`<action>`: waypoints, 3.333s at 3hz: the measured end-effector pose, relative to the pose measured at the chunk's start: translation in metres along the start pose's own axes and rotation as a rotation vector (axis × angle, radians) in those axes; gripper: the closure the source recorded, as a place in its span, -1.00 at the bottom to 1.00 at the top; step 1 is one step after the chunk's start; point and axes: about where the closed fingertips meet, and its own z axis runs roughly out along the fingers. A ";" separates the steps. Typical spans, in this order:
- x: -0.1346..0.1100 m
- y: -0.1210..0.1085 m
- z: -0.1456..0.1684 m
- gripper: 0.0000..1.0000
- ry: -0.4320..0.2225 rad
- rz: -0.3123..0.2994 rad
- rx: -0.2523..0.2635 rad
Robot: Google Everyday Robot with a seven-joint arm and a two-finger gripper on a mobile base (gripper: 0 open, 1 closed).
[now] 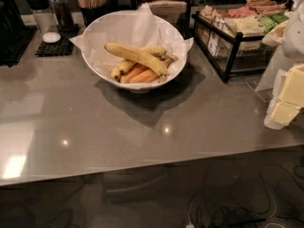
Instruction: Pick banana from white bowl
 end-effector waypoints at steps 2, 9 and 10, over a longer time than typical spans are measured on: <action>-0.032 -0.020 0.005 -1.00 -0.081 0.027 0.007; -0.174 -0.061 0.036 -1.00 -0.401 -0.056 -0.026; -0.204 -0.080 0.048 -1.00 -0.493 -0.106 -0.035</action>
Offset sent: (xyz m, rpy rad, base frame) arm 0.0680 0.0645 0.0136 0.2097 -0.0407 -0.0206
